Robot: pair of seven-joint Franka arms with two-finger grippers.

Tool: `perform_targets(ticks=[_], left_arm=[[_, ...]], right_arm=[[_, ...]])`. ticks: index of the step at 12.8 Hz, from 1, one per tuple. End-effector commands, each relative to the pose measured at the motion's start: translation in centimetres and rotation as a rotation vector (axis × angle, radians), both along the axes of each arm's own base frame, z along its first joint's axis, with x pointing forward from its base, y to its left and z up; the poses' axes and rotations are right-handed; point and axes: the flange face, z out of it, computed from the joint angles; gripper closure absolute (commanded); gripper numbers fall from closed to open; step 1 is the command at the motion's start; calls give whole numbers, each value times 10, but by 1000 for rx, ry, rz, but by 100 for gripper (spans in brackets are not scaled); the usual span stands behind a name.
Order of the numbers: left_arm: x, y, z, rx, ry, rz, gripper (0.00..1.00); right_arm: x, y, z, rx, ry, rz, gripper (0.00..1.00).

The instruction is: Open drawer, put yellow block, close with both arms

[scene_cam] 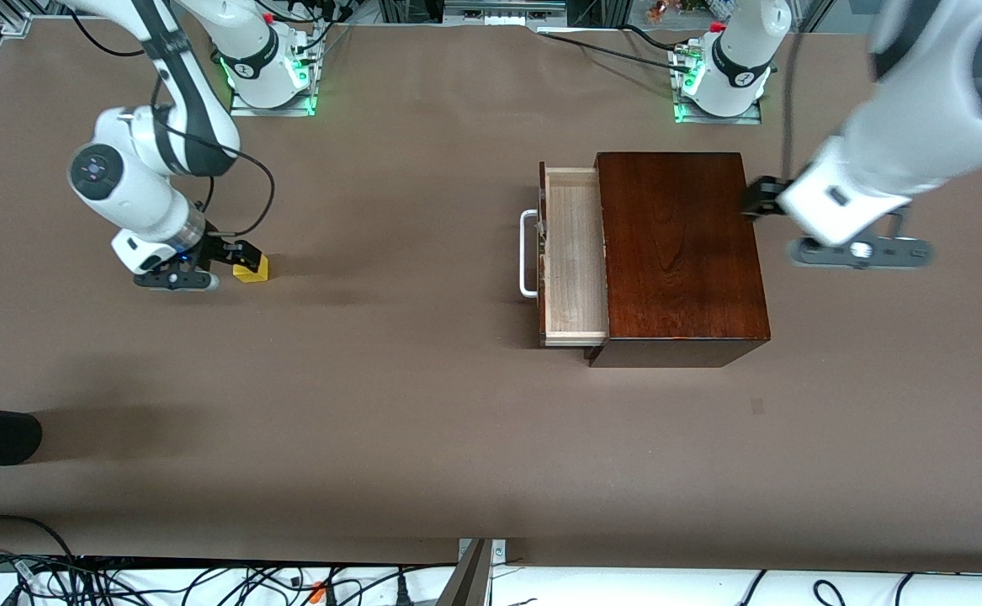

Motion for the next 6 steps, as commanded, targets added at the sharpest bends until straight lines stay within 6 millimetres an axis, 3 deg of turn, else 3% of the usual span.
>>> perform_targets(ticks=[1,5,6], left_arm=[[-7,46,6,-46,-10,-91,0],[-47,96,7,-65,-150,-6,0],[-53,95,7,-66,-159,-5,0]], right_arm=[[-7,-2,-35,10,-23,-10,0],[-14,-2,-68,8,1,7,4],[-16,-2,-68,8,13,29,22]])
